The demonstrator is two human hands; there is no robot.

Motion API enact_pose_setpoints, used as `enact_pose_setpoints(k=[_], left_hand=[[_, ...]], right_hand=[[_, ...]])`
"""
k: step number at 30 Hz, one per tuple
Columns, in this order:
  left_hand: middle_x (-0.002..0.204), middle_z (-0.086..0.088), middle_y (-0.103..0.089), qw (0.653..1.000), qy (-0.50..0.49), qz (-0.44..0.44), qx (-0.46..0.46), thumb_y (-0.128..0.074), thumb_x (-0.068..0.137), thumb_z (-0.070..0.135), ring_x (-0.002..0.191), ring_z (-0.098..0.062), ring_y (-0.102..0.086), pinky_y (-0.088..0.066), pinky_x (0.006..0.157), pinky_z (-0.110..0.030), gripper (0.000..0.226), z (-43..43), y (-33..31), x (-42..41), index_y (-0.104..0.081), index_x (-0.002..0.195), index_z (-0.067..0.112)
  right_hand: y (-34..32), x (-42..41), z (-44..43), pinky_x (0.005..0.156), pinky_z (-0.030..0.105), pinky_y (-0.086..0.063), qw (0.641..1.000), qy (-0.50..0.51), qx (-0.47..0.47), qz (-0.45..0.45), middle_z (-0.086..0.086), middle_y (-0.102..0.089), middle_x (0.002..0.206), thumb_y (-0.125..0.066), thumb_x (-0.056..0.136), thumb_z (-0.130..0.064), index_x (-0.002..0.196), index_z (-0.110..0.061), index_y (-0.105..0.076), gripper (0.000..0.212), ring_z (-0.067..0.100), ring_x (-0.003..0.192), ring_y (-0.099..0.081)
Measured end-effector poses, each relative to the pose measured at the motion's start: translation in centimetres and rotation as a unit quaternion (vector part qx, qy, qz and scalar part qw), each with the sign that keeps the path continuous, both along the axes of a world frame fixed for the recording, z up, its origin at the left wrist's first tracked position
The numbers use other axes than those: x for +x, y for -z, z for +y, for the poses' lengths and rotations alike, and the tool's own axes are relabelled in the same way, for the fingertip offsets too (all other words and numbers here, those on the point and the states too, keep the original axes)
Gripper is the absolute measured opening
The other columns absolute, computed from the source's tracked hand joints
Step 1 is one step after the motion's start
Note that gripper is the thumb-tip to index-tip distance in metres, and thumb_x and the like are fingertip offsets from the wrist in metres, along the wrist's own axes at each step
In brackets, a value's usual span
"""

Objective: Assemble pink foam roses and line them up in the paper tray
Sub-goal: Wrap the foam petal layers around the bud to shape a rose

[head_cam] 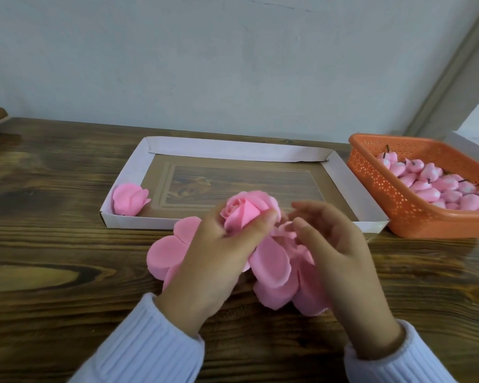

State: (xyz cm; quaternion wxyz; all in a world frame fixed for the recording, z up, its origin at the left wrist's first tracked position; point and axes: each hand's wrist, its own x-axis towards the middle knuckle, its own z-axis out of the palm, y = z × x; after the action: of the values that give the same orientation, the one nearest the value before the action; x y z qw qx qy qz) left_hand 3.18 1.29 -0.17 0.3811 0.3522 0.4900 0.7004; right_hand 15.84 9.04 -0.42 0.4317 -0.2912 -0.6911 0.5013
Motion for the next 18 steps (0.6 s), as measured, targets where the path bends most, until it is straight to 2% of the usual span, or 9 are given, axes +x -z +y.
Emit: enact_pose_setpoints(k=[3,5,8,11,13,15,16,18], left_hand=[[0.092,-0.007,-0.076,0.996,0.015,-0.084,0.040,-0.069,0.074,0.025,0.086,-0.018,-0.072,-0.058,0.073,-0.027,0.016,0.25,-0.12,0.16,-0.077,0.086,0.019],[0.098,-0.007,-0.075,0.994,0.030,-0.091,0.046,-0.072,0.078,0.024,0.092,-0.019,-0.072,-0.058,0.077,-0.029,0.011,0.26,-0.27,0.18,-0.078,0.087,0.024],[0.106,-0.001,-0.075,0.993,0.062,-0.089,0.055,-0.065,0.081,0.024,0.101,-0.015,-0.070,-0.057,0.079,-0.025,0.017,0.17,-0.46,0.23,-0.077,0.091,0.029],[0.113,0.000,-0.073,0.985,0.109,-0.106,0.079,-0.063,0.081,0.026,0.109,-0.012,-0.067,-0.053,0.082,-0.020,0.021,0.04,-0.62,0.30,-0.076,0.097,0.028],[0.116,0.000,-0.072,0.975,0.150,-0.133,0.098,-0.064,0.078,0.027,0.113,-0.013,-0.065,-0.052,0.085,-0.020,0.025,-0.10,-0.83,0.32,-0.076,0.100,0.026],[0.116,-0.001,-0.072,0.966,0.174,-0.159,0.106,-0.063,0.077,0.027,0.114,-0.015,-0.064,-0.052,0.088,-0.022,0.026,-0.16,-0.94,0.28,-0.077,0.099,0.025],[0.115,-0.002,-0.072,0.963,0.179,-0.169,0.107,-0.063,0.077,0.027,0.114,-0.016,-0.065,-0.053,0.088,-0.024,0.025,-0.17,-0.97,0.27,-0.077,0.097,0.025],[0.112,-0.002,-0.073,0.964,0.176,-0.171,0.102,-0.064,0.076,0.027,0.111,-0.017,-0.066,-0.054,0.086,-0.025,0.021,-0.16,-0.94,0.32,-0.078,0.091,0.024]], right_hand=[[0.20,-0.21,0.04,0.069,0.011,-0.047,0.994,0.009,0.042,-0.102,-0.018,-0.070,0.089,-0.055,0.088,-0.031,0.100,-0.027,-0.067,0.018,0.000,0.084,-0.065],[0.05,-0.32,0.09,0.066,0.008,-0.045,0.994,0.011,0.034,-0.107,-0.021,-0.069,0.087,-0.049,0.091,-0.034,0.095,-0.031,-0.067,0.019,-0.003,0.081,-0.064],[-0.05,-0.19,0.46,0.060,0.008,-0.045,0.995,0.005,0.004,-0.100,-0.017,-0.071,0.082,-0.047,0.097,-0.027,0.096,-0.024,-0.068,0.022,-0.002,0.072,-0.064],[-0.27,-0.17,0.55,0.059,0.011,-0.048,0.995,-0.028,-0.069,-0.062,-0.008,-0.074,0.083,-0.049,0.098,-0.023,0.103,-0.022,-0.069,0.021,0.002,0.067,-0.066],[-0.52,-0.16,0.44,0.061,0.017,-0.051,0.986,-0.076,-0.151,-0.013,0.001,-0.075,0.086,-0.050,0.097,-0.020,0.103,-0.020,-0.071,0.022,0.009,0.072,-0.067],[-0.60,-0.16,0.46,0.074,0.028,-0.053,0.965,-0.130,-0.227,0.039,0.012,-0.073,0.098,-0.056,0.091,-0.023,0.103,-0.014,-0.072,0.022,0.022,0.084,-0.067],[-0.53,-0.10,0.45,0.080,0.036,-0.049,0.955,-0.149,-0.249,0.057,0.018,-0.070,0.102,-0.059,0.087,-0.025,0.104,-0.009,-0.071,0.026,0.029,0.088,-0.063],[-0.39,-0.05,0.40,0.081,0.041,-0.045,0.948,-0.163,-0.263,0.078,0.024,-0.066,0.101,-0.064,0.080,-0.022,0.105,0.000,-0.067,0.034,0.032,0.089,-0.057]])
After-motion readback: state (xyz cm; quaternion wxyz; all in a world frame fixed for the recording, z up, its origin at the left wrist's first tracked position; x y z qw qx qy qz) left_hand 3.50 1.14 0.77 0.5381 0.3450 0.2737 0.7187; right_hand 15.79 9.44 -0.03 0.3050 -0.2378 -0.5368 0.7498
